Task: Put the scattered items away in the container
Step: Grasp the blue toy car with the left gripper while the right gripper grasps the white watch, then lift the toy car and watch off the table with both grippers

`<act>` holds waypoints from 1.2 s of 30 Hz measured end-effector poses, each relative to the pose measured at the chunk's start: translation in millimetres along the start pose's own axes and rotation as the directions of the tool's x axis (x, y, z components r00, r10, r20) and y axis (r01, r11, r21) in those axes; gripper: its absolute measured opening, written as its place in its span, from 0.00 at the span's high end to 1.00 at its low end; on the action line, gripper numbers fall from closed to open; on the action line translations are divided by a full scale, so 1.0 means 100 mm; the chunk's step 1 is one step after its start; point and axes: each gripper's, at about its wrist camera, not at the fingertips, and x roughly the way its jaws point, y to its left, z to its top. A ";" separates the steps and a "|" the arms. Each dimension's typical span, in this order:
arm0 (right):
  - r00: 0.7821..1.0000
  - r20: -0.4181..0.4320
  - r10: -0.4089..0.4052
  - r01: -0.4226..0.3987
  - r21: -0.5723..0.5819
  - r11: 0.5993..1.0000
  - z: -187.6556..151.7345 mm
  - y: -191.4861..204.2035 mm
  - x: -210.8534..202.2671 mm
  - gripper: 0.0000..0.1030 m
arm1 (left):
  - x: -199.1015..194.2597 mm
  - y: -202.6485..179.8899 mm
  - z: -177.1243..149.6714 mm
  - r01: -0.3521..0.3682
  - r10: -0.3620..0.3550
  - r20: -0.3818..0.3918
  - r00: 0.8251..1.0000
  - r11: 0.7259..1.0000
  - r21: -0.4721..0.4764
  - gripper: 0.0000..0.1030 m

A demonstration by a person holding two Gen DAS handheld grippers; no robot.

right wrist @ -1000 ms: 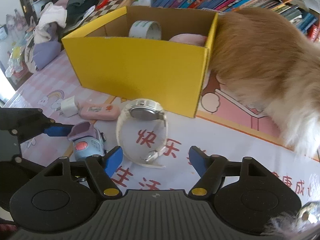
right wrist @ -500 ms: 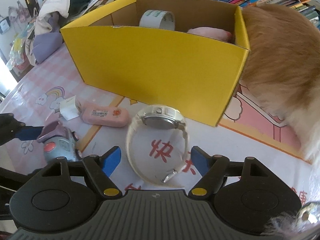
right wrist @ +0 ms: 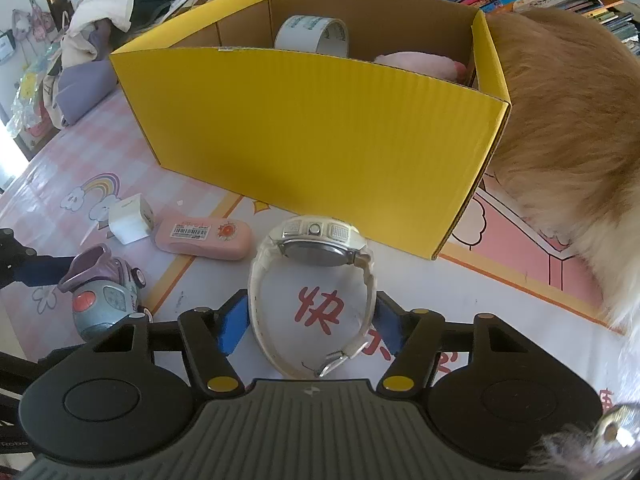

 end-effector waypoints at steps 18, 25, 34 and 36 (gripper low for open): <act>0.999 0.024 -0.042 0.042 0.007 0.999 -0.16 0.07 -0.32 0.49 | -0.19 -0.01 -0.05 0.034 -0.036 0.056 0.998 0.999 0.031 0.40; 0.998 0.023 -0.053 0.052 0.039 0.998 -0.29 0.09 -0.46 0.50 | -0.31 -0.05 -0.10 0.048 -0.052 0.072 0.996 0.997 0.054 0.40; 0.996 0.032 -0.081 0.079 0.054 0.995 -0.36 0.14 -0.42 0.40 | -0.39 -0.09 -0.20 0.067 -0.071 0.059 0.996 0.995 0.070 0.40; 0.996 0.025 -0.081 0.080 0.059 0.995 -0.34 0.13 -0.38 0.38 | -0.40 -0.07 -0.20 0.068 -0.072 0.059 0.996 0.995 0.069 0.40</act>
